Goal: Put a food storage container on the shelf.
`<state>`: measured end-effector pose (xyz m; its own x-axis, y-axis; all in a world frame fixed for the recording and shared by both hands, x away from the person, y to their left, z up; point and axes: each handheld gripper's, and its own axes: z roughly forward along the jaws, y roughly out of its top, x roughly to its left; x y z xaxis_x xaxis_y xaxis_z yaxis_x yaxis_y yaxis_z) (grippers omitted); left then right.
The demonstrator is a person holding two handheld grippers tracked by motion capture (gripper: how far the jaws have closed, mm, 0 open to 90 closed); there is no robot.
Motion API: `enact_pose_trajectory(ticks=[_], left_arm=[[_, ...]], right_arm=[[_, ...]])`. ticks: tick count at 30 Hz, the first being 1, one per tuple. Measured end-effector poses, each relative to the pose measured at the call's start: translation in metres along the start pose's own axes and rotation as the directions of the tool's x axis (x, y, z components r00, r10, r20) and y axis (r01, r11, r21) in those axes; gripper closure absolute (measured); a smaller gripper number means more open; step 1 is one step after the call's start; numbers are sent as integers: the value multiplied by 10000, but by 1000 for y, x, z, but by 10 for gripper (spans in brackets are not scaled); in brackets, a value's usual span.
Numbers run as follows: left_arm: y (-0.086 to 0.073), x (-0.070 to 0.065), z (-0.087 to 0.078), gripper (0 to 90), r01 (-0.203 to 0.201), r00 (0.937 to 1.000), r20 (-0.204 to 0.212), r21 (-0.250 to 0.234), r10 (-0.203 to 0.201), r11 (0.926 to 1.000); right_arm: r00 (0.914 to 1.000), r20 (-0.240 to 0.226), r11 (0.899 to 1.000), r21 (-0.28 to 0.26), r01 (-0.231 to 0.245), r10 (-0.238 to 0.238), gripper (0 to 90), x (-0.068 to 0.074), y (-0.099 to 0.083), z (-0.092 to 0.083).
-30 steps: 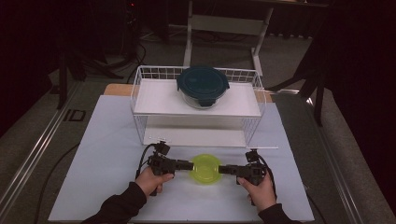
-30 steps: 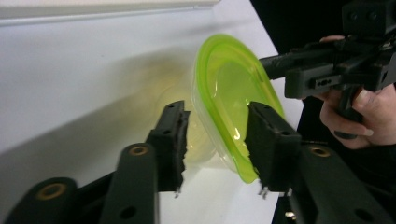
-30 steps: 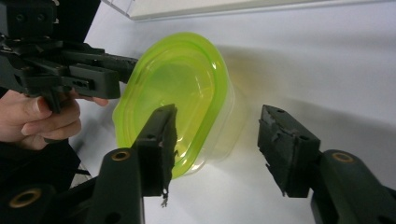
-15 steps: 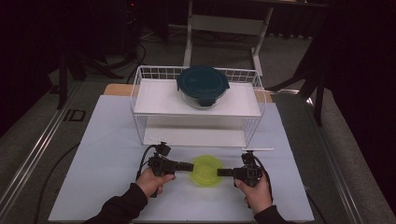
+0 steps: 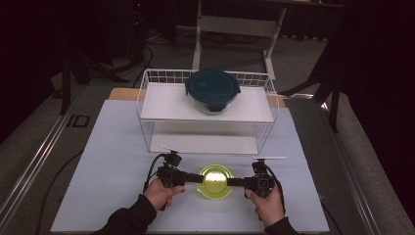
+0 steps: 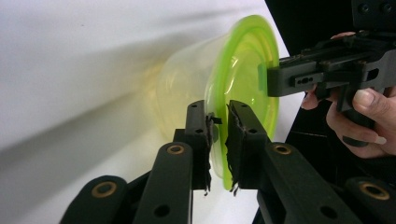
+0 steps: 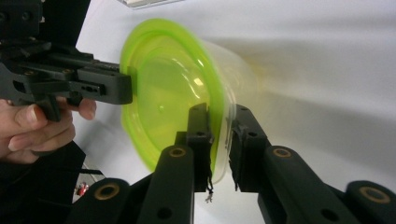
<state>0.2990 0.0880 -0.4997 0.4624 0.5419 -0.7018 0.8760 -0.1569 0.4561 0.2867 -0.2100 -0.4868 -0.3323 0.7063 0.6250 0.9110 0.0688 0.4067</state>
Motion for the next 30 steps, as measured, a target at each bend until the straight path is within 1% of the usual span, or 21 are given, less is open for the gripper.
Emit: enact_pose_trajectory(ticks=[2, 4, 5, 7, 9, 12, 14, 17, 18, 19, 20, 24, 27, 29, 30], left_arm=[[-1, -1, -1, 807, 22, 10000, -69, 36, -21, 10000], [-1, -1, -2, 809, 61, 10000, -27, -33, -61, 10000], [-2, 0, -4, 810, 101, 9999, 128, -137, -99, 9999], [-1, -2, -7, 810, 12, 9998, 183, -237, -8, 9997], [0, -4, -10, 810, 16, 9997, 234, -310, -9, 9995], [2, -9, -14, 811, -46, 9997, 251, -466, 58, 9989], [4, -12, -18, 810, -202, 9994, 271, -510, 216, 9985], [5, -16, -23, 810, -255, 9991, 318, -709, 278, 9972], [6, -18, -25, 810, -259, 9991, 318, -767, 284, 9967], [8, -22, -28, 811, -303, 9988, 362, -951, 339, 9950], [8, -22, -28, 811, -303, 9988, 362, -951, 339, 9950], [12, -31, -37, 811, -446, 9984, 280, -1148, 481, 9924], [17, -39, -44, 811, -561, 9981, 189, -1242, 589, 9907], [20, -44, -49, 811, -641, 9976, 169, -1333, 669, 9890], [21, -46, -52, 811, -664, 9974, 182, -1390, 696, 9881]], right_arm=[[9999, 28, 9999, -36, 144, -144, 805, 3, 0, -1], [9999, 28, 9999, -36, 144, -144, 805, 3, 0, -1], [9996, 21, 9996, -111, 267, -267, 805, 5, 0, -3], [9995, -29, 9993, -169, 329, -329, 805, 8, 1, -5], [9993, -33, 9990, -210, 382, -383, 805, 9, 2, -6], [9984, 5, 9979, -304, 568, -568, 805, 14, 4, -10], [9980, -22, 9973, -375, 628, -630, 805, 17, 7, -14], [9966, 5, 9954, -478, 824, -825, 806, 25, 11, -20], [9966, 5, 9954, -478, 824, -825, 806, 25, 11, -20], [9960, -8, 9943, -583, 895, -897, 805, 28, 13, -23], [9960, -8, 9943, -583, 895, -897, 805, 28, 13, -23], [9939, -70, 9905, -837, 1094, -1103, 805, 39, 19, -33], [9931, -90, 9893, -895, 1154, -1167, 805, 43, 22, -36], [9907, -43, 9854, -1039, 1345, -1357, 805, 51, 27, -43], [9907, -43, 9854, -1039, 1345, -1357, 805, 51, 27, -43]])
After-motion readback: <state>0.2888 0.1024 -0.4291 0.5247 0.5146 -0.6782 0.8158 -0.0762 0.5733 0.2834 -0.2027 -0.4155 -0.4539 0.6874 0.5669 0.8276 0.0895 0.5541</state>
